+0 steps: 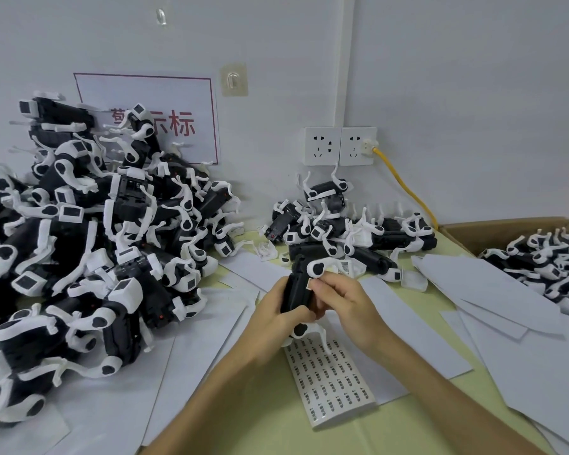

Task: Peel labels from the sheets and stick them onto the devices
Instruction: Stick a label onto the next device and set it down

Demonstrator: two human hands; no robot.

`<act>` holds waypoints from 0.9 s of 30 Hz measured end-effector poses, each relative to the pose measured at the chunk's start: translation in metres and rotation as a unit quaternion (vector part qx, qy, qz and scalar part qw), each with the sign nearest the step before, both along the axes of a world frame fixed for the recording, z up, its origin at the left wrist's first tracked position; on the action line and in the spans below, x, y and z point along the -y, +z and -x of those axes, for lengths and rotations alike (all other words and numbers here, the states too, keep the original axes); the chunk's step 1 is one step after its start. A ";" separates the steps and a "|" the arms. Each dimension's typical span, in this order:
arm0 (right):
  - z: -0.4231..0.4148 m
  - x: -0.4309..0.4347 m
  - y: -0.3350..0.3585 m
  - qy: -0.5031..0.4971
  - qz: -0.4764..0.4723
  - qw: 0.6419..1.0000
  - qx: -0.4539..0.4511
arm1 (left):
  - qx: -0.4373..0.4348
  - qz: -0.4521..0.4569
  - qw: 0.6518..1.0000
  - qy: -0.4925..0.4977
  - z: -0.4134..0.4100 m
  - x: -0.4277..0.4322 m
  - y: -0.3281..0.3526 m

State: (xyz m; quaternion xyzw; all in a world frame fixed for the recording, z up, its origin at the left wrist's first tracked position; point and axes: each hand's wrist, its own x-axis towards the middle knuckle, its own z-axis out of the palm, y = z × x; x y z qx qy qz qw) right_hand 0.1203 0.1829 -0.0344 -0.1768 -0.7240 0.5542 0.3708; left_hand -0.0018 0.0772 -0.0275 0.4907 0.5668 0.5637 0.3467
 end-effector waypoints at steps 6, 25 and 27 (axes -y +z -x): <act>-0.004 0.002 0.002 -0.081 -0.154 0.985 -0.005 | 0.144 0.031 0.984 0.101 0.002 -0.011 -0.006; -0.038 -0.032 0.026 0.078 0.033 0.994 0.075 | 0.206 0.101 0.966 0.116 0.037 -0.011 0.002; -0.041 -0.034 0.031 0.073 0.089 0.993 0.040 | 0.271 0.056 0.950 0.146 0.045 -0.010 0.002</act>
